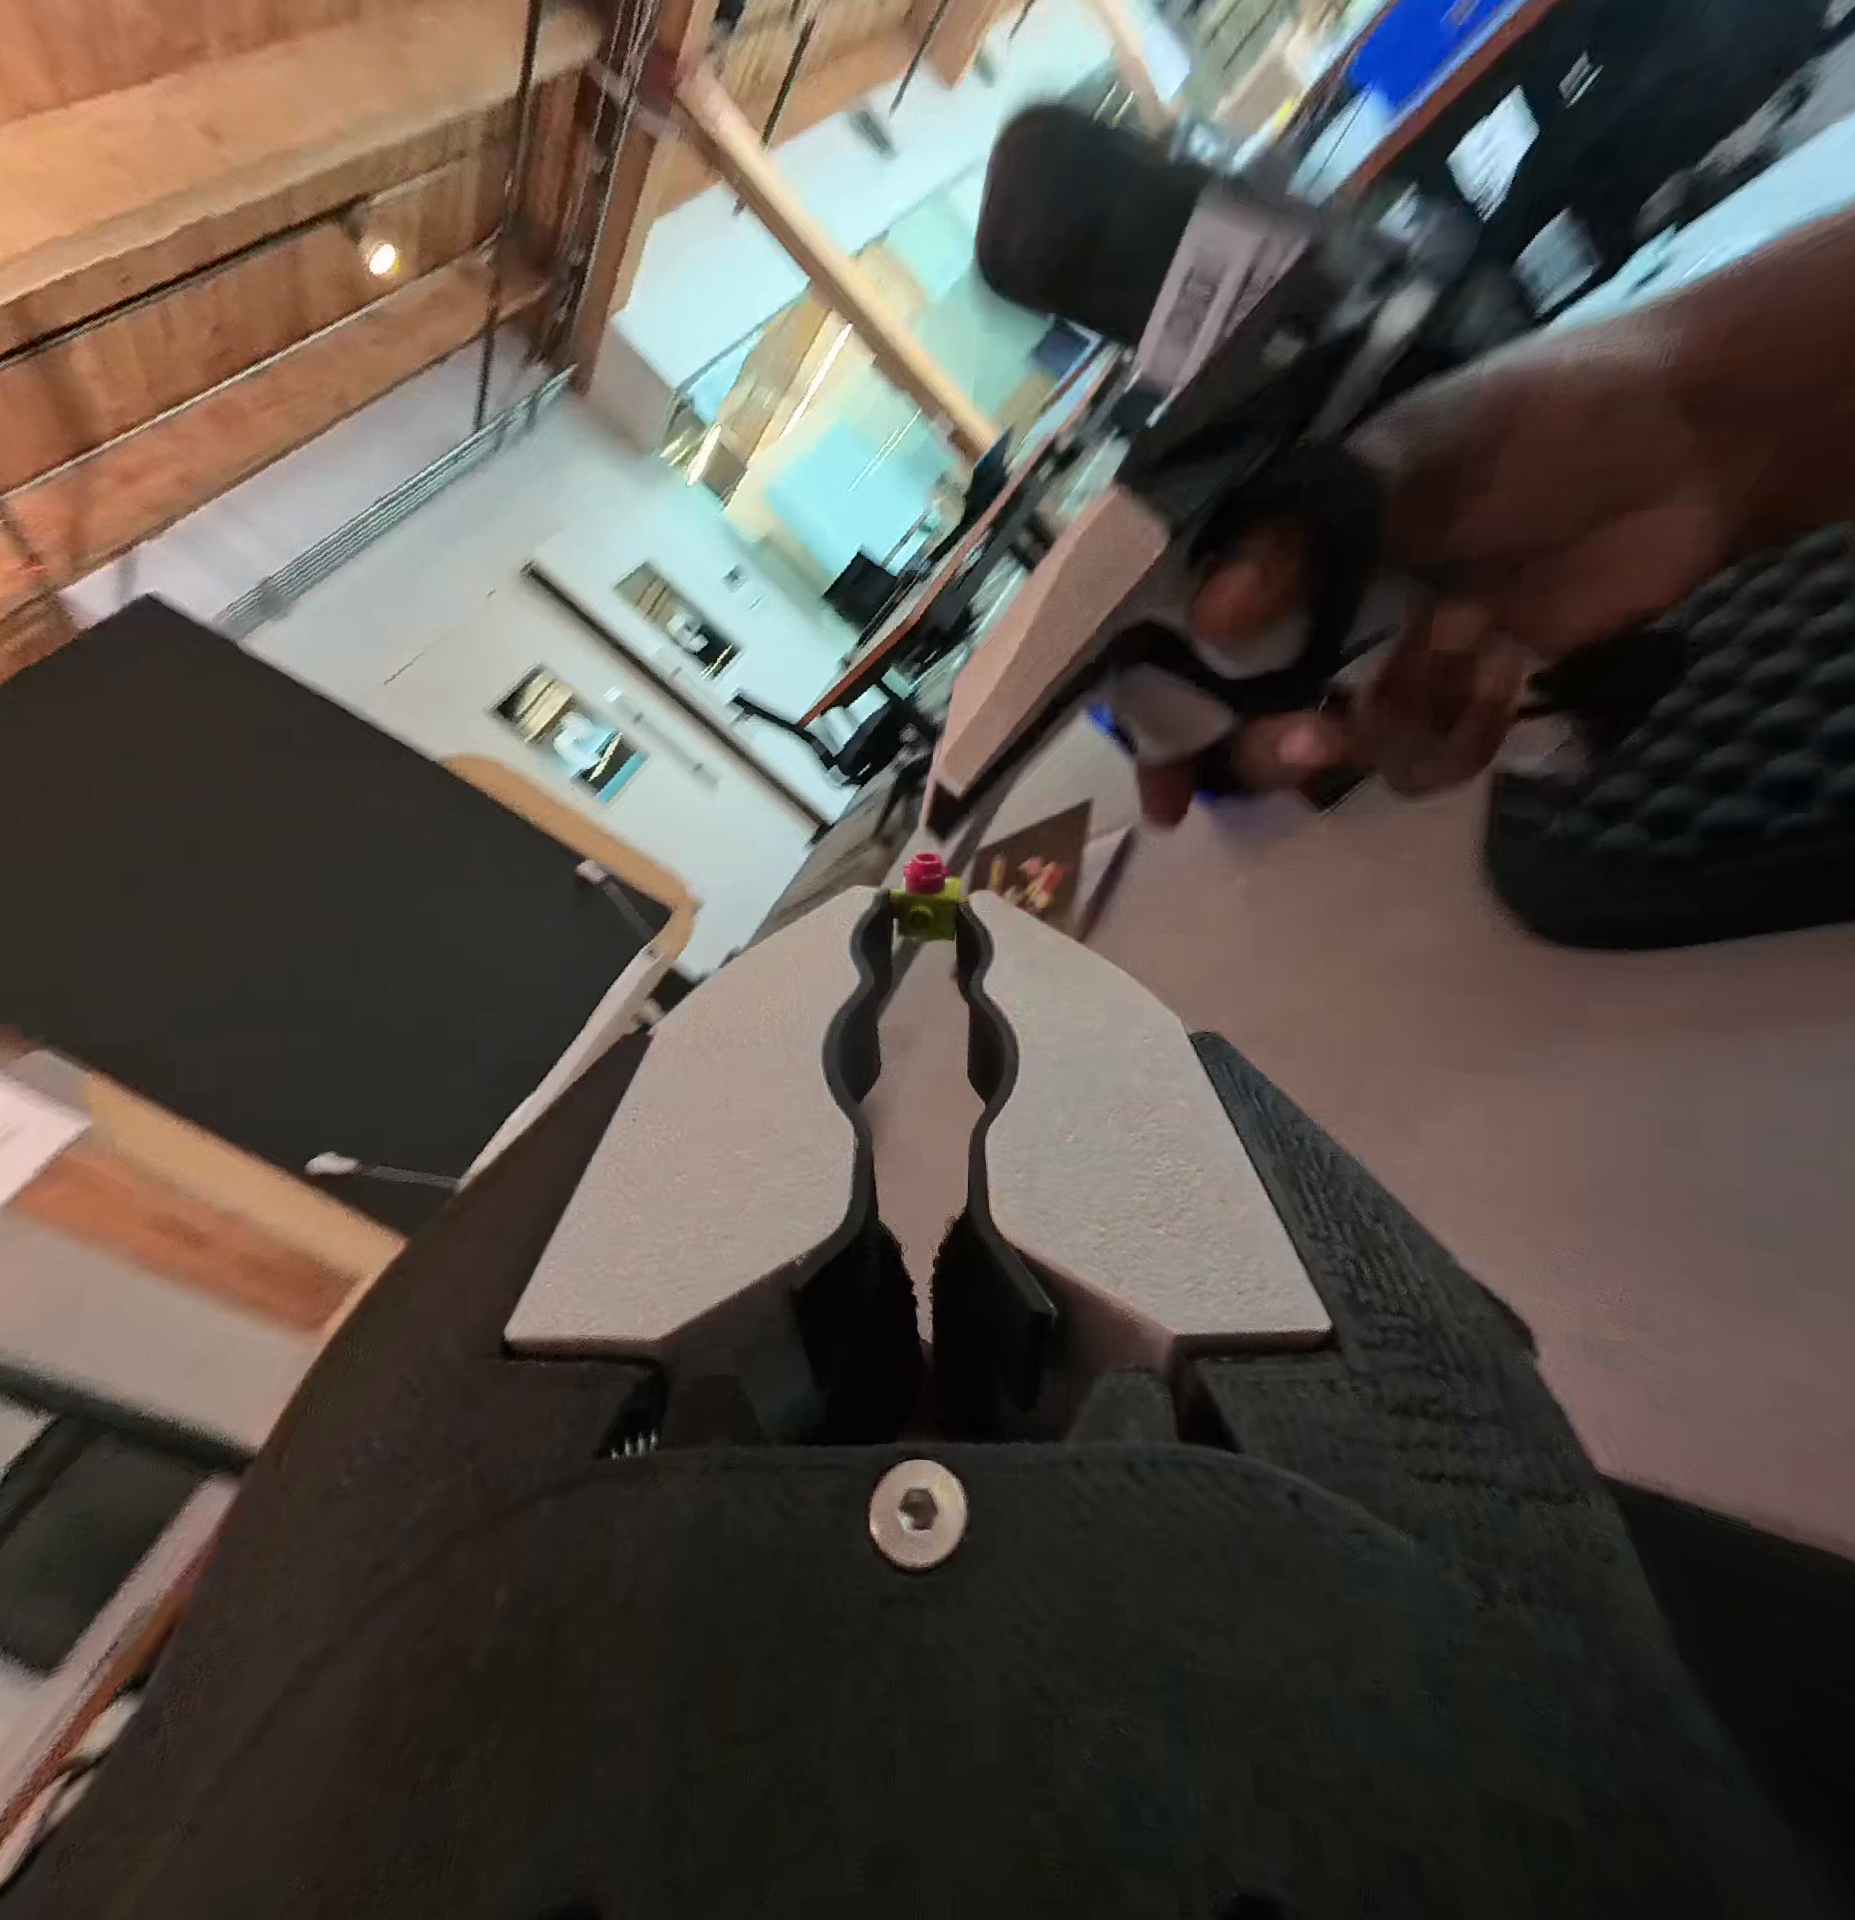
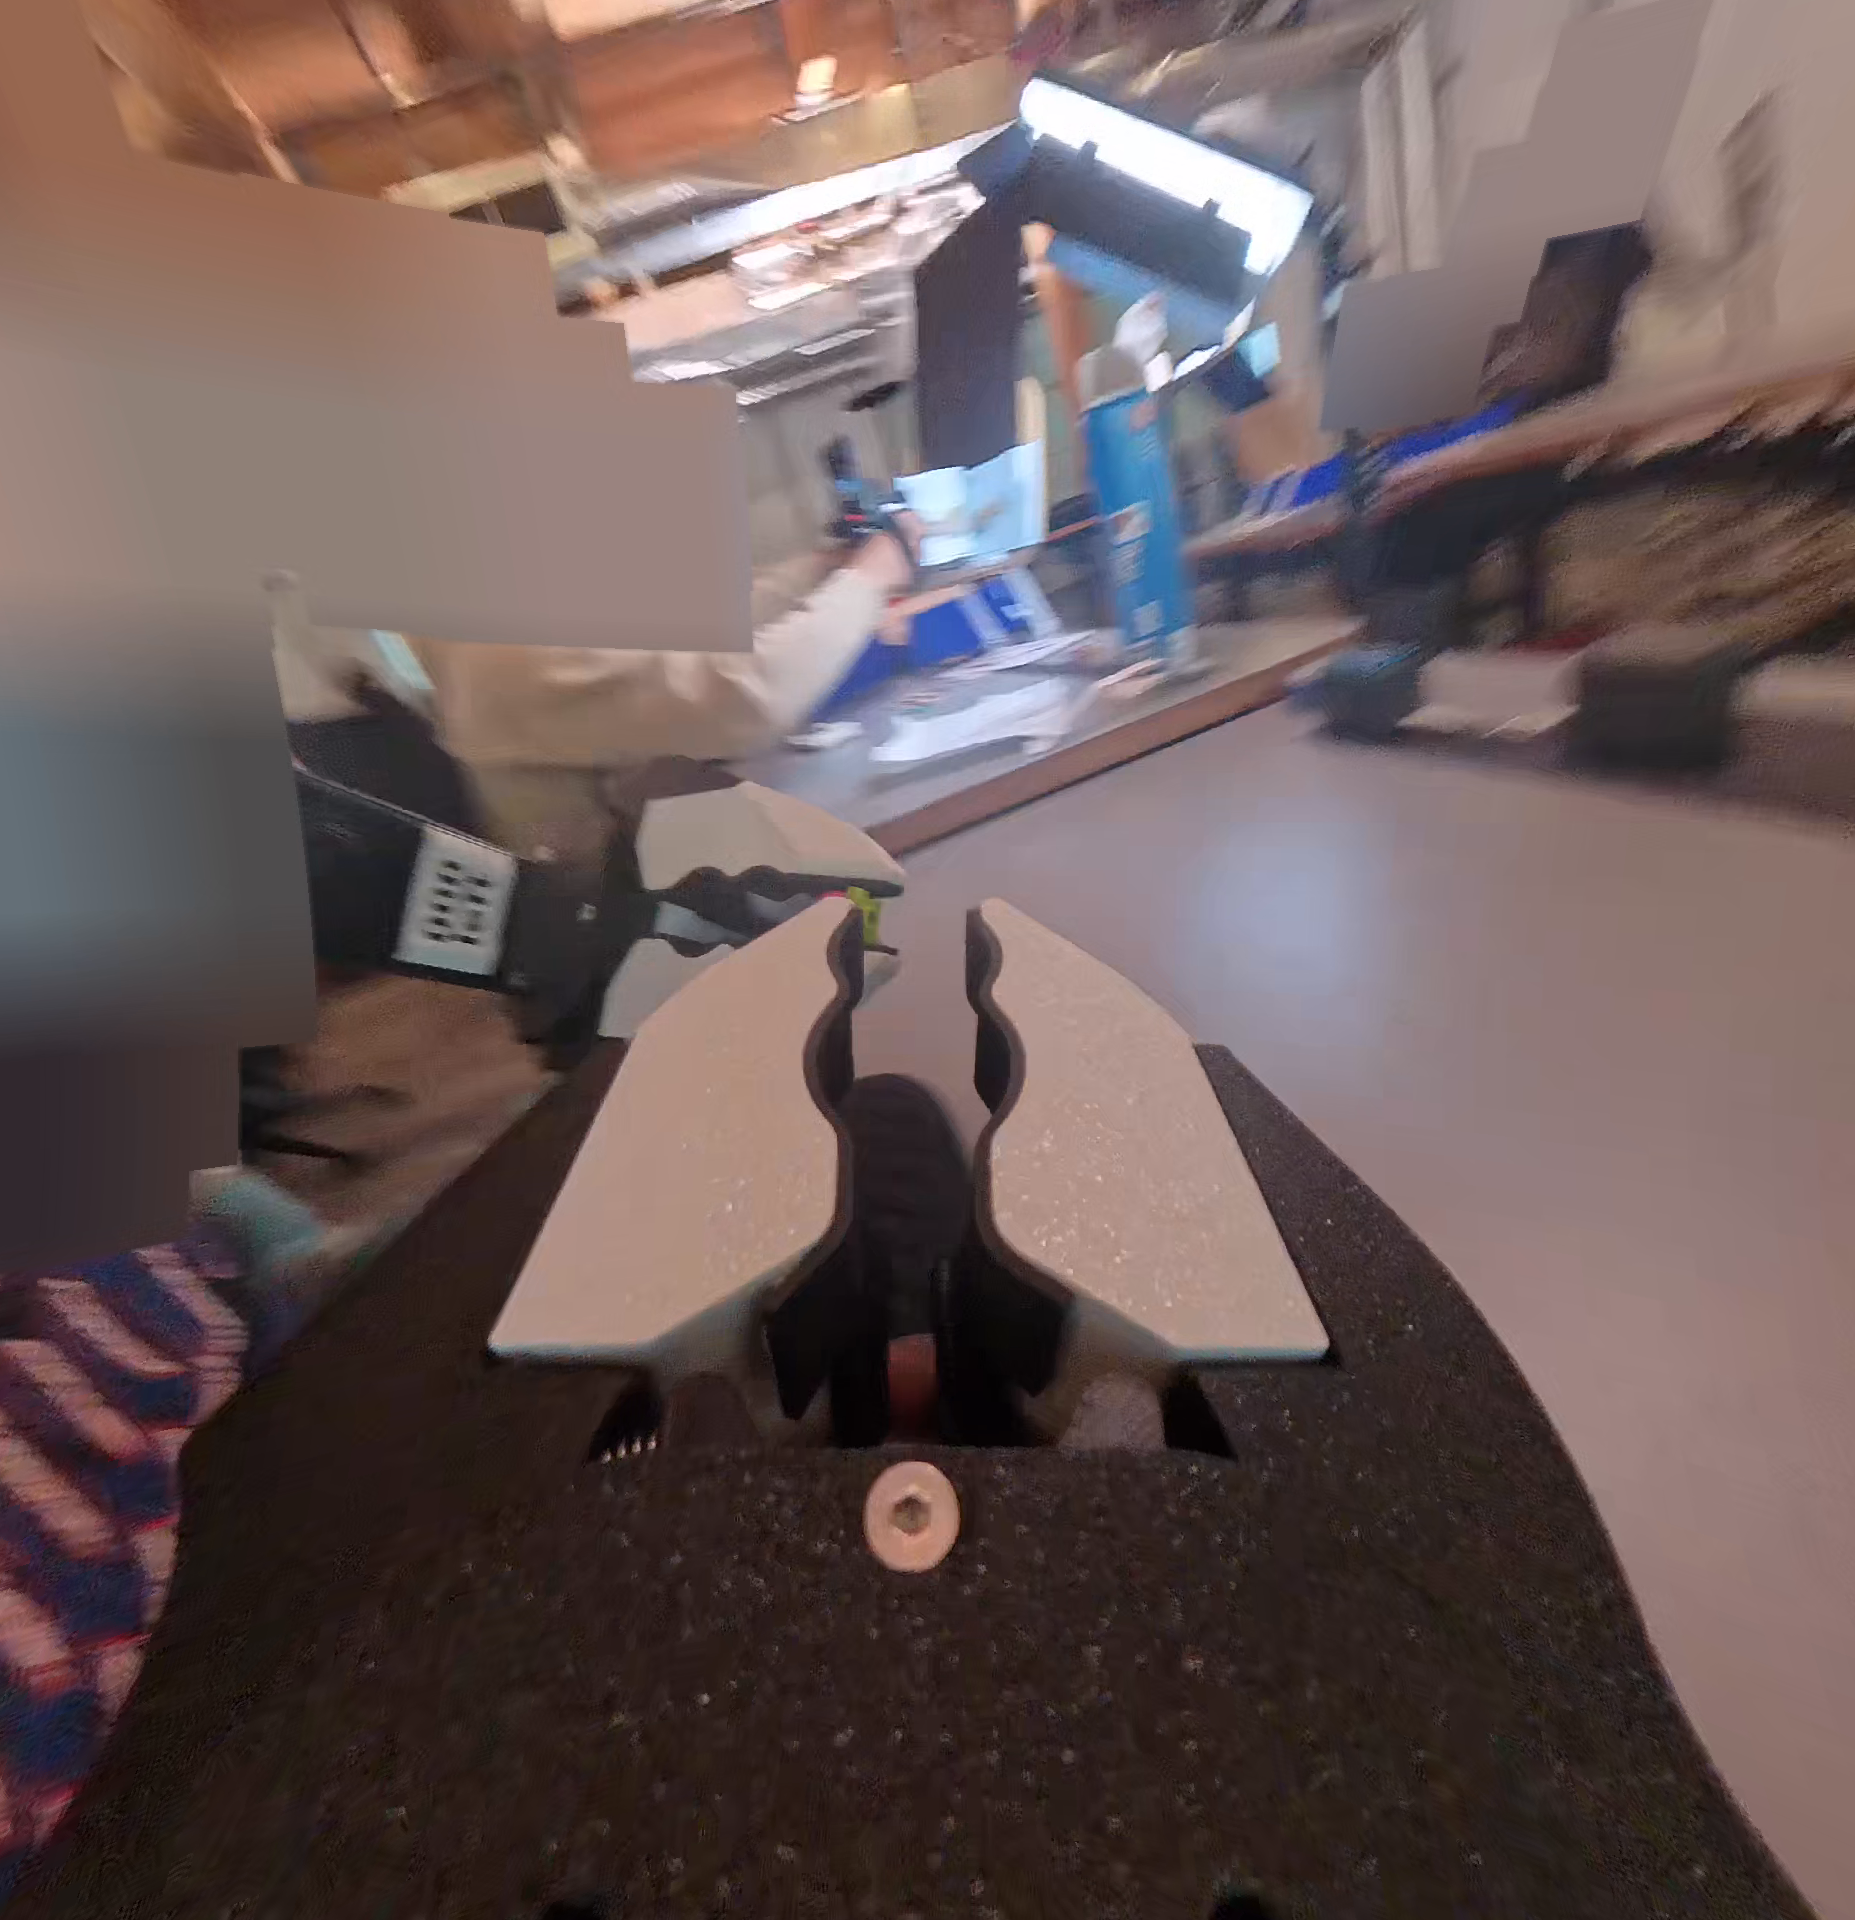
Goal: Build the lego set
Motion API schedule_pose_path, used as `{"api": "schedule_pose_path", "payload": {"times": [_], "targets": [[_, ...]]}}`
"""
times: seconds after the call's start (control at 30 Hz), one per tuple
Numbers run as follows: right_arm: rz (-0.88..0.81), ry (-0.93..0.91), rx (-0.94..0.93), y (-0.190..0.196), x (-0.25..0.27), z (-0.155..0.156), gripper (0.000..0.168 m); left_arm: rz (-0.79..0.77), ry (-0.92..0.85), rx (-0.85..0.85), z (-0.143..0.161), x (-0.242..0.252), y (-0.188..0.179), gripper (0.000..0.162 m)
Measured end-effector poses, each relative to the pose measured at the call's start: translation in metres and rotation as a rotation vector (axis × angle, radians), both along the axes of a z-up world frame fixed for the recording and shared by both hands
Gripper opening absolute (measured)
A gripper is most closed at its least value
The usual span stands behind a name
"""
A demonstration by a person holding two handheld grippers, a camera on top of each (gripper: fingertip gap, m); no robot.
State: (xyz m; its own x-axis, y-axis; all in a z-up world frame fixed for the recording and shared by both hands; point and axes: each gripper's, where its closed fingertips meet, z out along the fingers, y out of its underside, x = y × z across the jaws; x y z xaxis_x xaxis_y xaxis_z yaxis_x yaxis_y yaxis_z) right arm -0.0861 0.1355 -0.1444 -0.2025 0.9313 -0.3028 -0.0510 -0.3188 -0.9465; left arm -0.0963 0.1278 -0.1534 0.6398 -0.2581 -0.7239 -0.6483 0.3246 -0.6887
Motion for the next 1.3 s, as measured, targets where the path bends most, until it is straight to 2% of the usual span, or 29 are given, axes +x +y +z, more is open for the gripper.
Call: {"api": "schedule_pose_path", "payload": {"times": [0.1,0.2,0.33,0.7,0.87,1.13,1.2,1.3], "targets": [[-0.18,-0.027,0.309,-0.013,-0.002,0.007,0.015,0.093,0.078,0.016,-0.005,-0.004,0.007,0.011],[-0.283,-0.114,0.464,-0.014,-0.007,0.001,0.015,0.115,0.126,0.027,-0.009,-0.001,0.009,0.011],[-0.291,-0.18,0.478,-0.013,-0.011,-0.009,0.014,0.13,0.16,0.039,-0.01,0.0,0.009,0.011],[-0.285,-0.21,0.508,-0.011,-0.013,-0.014,0.009,0.139,0.213,0.054,-0.011,0.001,0.008,0.011],[-0.324,-0.248,0.654,-0.008,-0.013,-0.02,0.008,0.15,0.227,0.004,-0.018,-0.001,0.011,0.011],[-0.525,-0.227,1.002,-0.005,-0.009,-0.008,0.006,0.139,0.058,-0.137,-0.023,-0.008,0.014,0.011],[-0.516,-0.188,0.984,-0.01,-0.007,-0.002,0.006,0.14,-0.003,-0.127,-0.018,-0.014,0.014,0.011],[-0.514,-0.143,0.845,-0.001,0.003,0.008,0.006,0.134,-0.072,-0.111,-0.013,-0.021,0.014,0.011]]}}
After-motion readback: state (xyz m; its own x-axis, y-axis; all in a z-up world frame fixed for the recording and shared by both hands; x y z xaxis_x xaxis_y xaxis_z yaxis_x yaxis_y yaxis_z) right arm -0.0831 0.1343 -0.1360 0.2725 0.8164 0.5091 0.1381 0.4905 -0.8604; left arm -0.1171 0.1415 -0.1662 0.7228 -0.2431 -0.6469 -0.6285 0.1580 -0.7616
